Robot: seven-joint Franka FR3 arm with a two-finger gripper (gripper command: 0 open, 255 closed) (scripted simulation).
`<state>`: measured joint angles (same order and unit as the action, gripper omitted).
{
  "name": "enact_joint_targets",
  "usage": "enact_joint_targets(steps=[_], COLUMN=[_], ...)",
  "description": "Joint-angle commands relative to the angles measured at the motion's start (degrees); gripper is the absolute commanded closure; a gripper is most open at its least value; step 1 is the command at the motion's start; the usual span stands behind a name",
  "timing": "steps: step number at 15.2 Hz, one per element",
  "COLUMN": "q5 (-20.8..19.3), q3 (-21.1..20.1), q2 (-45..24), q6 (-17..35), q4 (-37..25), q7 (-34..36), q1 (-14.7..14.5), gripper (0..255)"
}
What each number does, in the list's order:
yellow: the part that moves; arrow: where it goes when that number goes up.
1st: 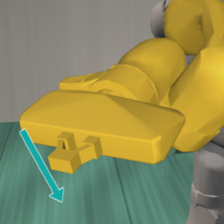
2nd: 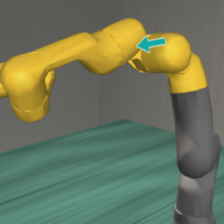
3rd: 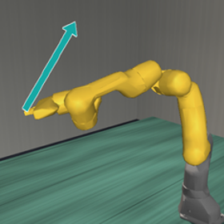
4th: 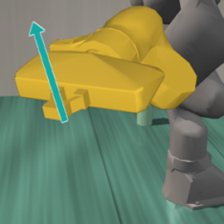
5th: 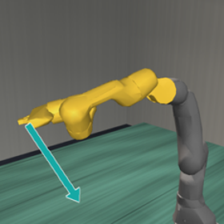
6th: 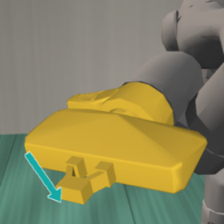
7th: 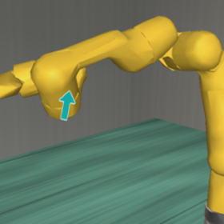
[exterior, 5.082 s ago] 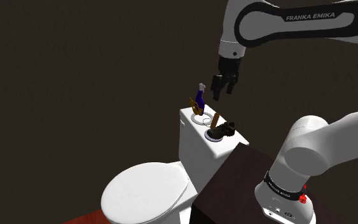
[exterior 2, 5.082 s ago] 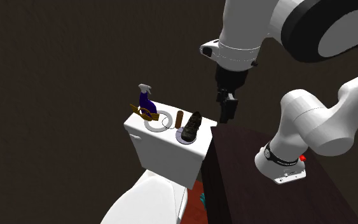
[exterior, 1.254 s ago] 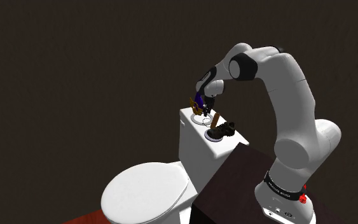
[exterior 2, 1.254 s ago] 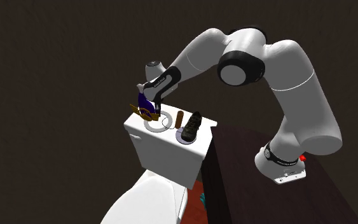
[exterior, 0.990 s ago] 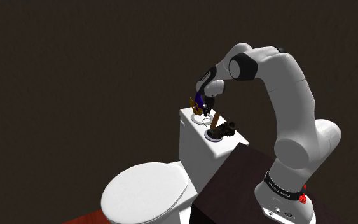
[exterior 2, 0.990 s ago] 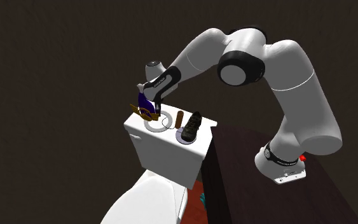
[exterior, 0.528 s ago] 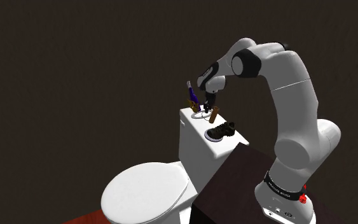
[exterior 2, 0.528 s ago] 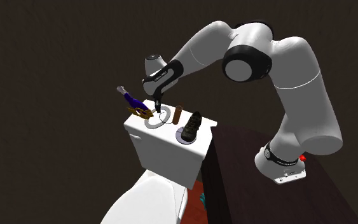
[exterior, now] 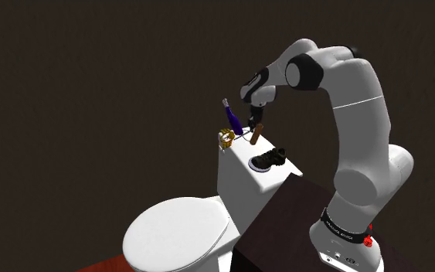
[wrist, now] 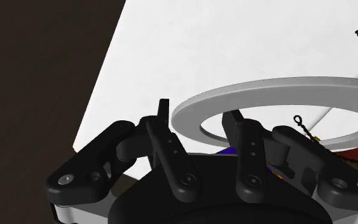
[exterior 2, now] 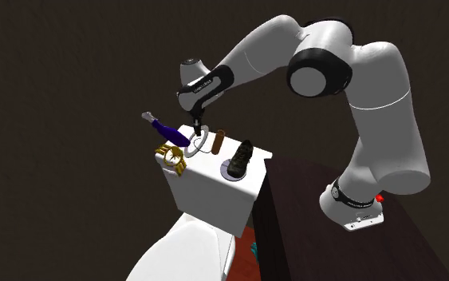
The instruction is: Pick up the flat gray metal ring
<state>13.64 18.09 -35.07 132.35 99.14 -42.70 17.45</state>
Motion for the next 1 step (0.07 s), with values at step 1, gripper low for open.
enact_joint_targets(steps=[1], q5=[-0.1], q3=[0.1], q2=[0.3], q6=[-0.3], q4=[-0.2], q7=[0.1], q1=[0.0], gripper=[255])
